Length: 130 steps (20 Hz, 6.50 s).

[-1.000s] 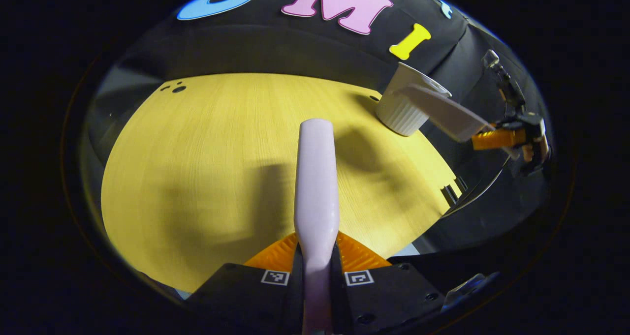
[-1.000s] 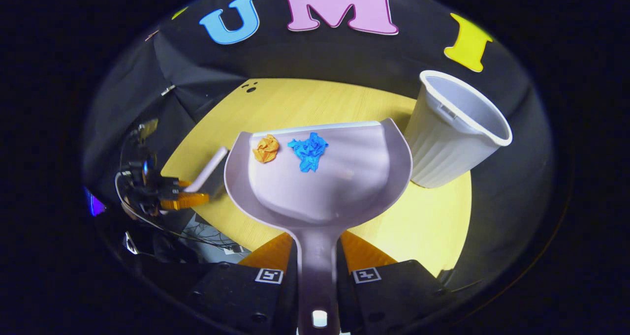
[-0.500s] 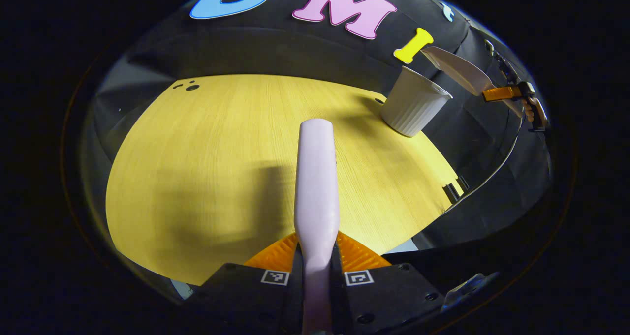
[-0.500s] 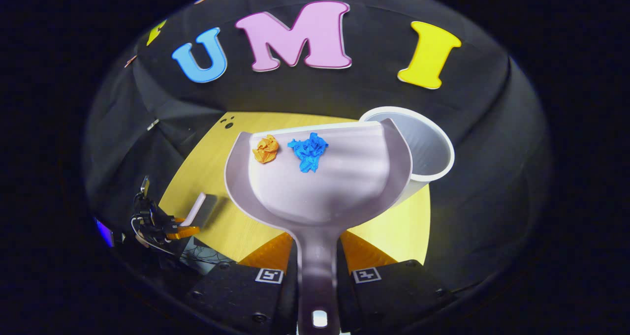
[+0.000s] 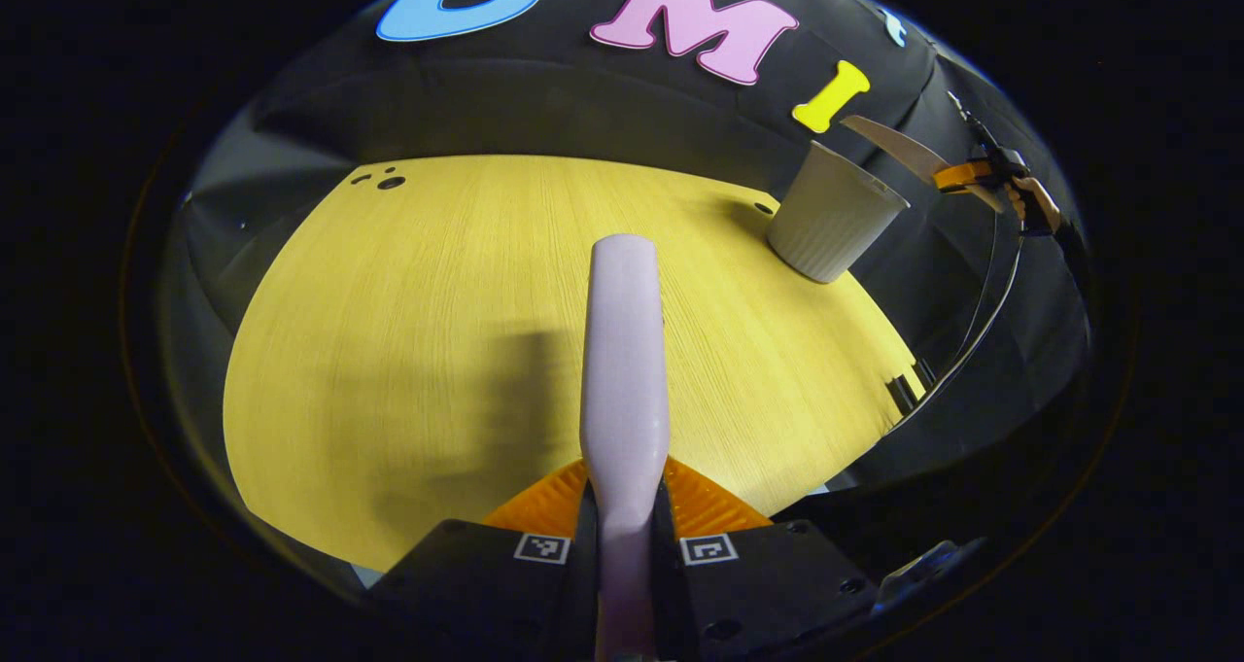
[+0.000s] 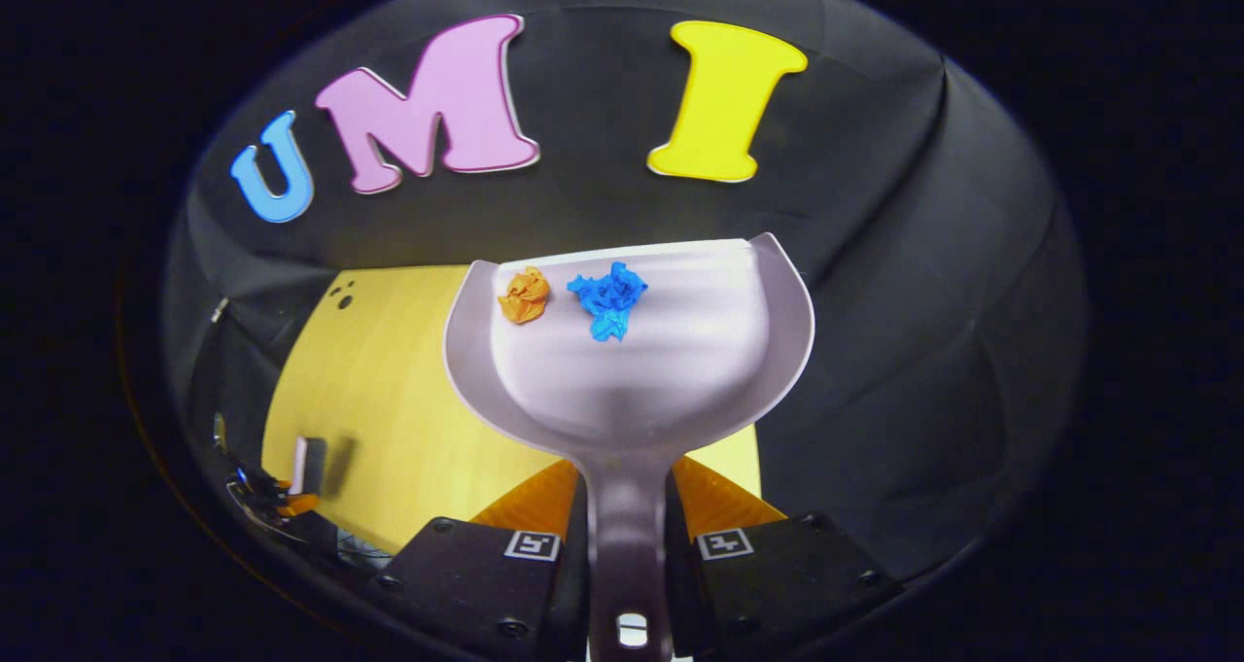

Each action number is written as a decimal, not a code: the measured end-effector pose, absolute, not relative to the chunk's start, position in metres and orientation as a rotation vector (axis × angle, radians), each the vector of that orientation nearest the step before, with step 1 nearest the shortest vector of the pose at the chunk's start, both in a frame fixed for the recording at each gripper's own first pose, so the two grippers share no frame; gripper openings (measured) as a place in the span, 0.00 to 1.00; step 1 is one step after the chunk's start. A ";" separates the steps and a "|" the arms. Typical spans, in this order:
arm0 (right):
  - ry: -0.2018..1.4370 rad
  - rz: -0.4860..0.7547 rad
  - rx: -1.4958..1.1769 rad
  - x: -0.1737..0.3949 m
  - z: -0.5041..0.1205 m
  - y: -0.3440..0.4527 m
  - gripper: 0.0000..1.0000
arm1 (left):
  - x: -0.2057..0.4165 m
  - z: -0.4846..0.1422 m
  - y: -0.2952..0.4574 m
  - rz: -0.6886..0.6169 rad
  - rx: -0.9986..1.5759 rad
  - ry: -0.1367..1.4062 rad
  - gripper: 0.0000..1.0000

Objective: Pick up the small broom and dustpan from the desktop, sweep the trash into the dustpan with the broom, and then empty the trash into the garbage bin.

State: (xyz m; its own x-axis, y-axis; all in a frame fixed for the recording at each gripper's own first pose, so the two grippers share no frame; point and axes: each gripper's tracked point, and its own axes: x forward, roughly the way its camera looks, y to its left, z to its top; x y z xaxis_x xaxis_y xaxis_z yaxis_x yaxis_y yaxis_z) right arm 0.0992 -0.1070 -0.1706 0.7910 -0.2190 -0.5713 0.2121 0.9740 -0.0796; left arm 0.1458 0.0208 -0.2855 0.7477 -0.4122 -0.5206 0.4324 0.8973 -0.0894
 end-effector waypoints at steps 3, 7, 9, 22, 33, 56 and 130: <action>0.639 -0.324 -0.096 0.093 -0.169 -0.122 0.36 | 0.157 -0.278 0.021 -0.466 0.048 0.560 0.27; 0.655 -0.415 -0.288 0.089 -0.159 -0.135 0.36 | 0.175 -0.258 0.019 -0.460 0.031 0.540 0.27; 0.663 -0.459 -0.406 0.084 -0.160 -0.144 0.36 | 0.185 -0.254 0.016 -0.455 0.032 0.540 0.27; 0.606 -0.574 -1.118 0.086 -0.144 -0.153 0.36 | 0.188 -0.258 -0.003 -0.446 0.048 0.556 0.27; 0.572 -0.540 -1.345 0.084 -0.121 -0.149 0.36 | 0.186 -0.247 0.005 -0.406 0.010 0.533 0.27; 0.366 -0.467 -0.286 0.058 -0.059 -0.080 0.39 | 0.178 -0.220 0.016 -0.301 0.038 0.397 0.27; 0.037 -0.035 -0.025 -0.188 -0.166 0.209 0.98 | -0.003 -0.105 -0.042 -0.102 0.092 -0.181 0.97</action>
